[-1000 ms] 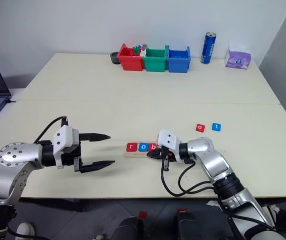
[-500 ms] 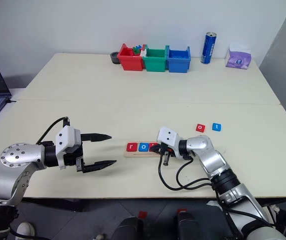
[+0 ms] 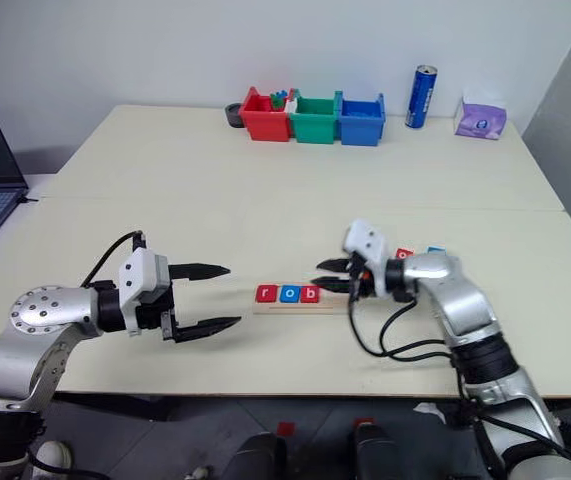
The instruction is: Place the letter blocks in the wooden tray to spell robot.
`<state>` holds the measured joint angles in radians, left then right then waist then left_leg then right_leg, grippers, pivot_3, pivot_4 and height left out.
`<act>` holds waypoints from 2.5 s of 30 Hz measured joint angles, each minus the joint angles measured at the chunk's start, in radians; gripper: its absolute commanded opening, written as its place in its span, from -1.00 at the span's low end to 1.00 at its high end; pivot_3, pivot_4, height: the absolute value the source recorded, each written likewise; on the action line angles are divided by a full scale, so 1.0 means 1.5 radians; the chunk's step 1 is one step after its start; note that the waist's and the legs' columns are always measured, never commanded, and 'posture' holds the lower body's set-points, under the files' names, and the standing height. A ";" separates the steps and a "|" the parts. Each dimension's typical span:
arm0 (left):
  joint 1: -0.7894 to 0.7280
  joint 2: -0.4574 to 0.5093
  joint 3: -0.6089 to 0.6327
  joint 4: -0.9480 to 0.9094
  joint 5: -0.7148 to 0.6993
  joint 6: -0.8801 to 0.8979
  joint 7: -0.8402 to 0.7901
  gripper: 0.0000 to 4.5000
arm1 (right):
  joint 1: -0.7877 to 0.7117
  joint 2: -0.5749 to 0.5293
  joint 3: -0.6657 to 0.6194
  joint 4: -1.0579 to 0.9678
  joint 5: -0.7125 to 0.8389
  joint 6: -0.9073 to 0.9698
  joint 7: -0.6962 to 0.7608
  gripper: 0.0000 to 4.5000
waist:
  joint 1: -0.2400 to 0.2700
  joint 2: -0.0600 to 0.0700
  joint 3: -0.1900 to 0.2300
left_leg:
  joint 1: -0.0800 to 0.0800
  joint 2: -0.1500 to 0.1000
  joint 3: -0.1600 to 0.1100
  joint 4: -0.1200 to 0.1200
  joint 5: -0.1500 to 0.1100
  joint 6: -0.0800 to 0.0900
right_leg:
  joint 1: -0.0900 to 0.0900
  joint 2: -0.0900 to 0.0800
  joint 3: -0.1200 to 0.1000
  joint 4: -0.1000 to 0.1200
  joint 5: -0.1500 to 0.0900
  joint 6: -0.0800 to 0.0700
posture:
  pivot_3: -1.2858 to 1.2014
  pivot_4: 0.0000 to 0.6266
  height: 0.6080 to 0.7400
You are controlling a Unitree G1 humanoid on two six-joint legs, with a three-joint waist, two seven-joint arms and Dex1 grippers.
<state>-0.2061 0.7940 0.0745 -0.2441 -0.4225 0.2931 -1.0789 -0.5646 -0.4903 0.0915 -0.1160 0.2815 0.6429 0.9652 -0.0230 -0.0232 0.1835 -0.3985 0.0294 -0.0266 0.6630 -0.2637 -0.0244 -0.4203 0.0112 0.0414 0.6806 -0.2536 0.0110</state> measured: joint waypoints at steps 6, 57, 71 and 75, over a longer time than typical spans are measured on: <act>-0.030 -0.065 -0.052 -0.024 0.016 0.033 0.068 1.00 | 0.058 0.000 -0.068 -0.073 -0.022 0.094 -0.178 0.99 | -0.007 0.000 0.000 | 0.001 0.000 0.001 0.000 0.000 0.000 | 0.000 0.001 0.001 0.001 0.000 0.000 | 0.03 -0.52 1.00; -0.047 -0.162 -0.143 -0.058 0.071 0.071 0.157 1.00 | 0.176 0.202 -0.089 -0.305 -0.048 0.516 -0.570 -0.35 | -0.006 0.000 -0.001 | 0.000 0.000 -0.001 -0.001 0.000 0.000 | 0.000 0.001 0.002 0.000 -0.002 0.003 | 0.03 -0.52 1.00; -0.038 -0.154 -0.143 -0.074 0.058 0.080 0.147 1.00 | 0.209 0.243 -0.108 -0.402 0.032 0.637 -0.551 0.39 | -0.007 0.000 -0.001 | 0.001 0.000 0.000 -0.001 0.000 0.000 | 0.000 0.002 0.001 0.000 -0.002 0.003 | 0.03 -0.52 1.00; -0.038 -0.154 -0.143 -0.074 0.057 0.080 0.148 1.00 | 0.196 0.232 -0.129 -0.396 0.071 0.643 -0.515 0.98 | -0.007 0.000 -0.001 | 0.001 0.000 0.000 -0.001 0.000 0.000 | 0.000 0.002 0.001 0.000 -0.002 0.003 | 0.03 -0.52 1.00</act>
<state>-0.2638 0.5631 -0.1399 -0.3551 -0.3369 0.4129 -0.8576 -0.2707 -0.1426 -0.1022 -0.7097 0.3877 1.6068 0.1928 -0.0335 -0.0234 0.1815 -0.3969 0.0300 -0.0263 0.6612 -0.2637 -0.0244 -0.4202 0.0137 0.0432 0.6806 -0.2572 0.0154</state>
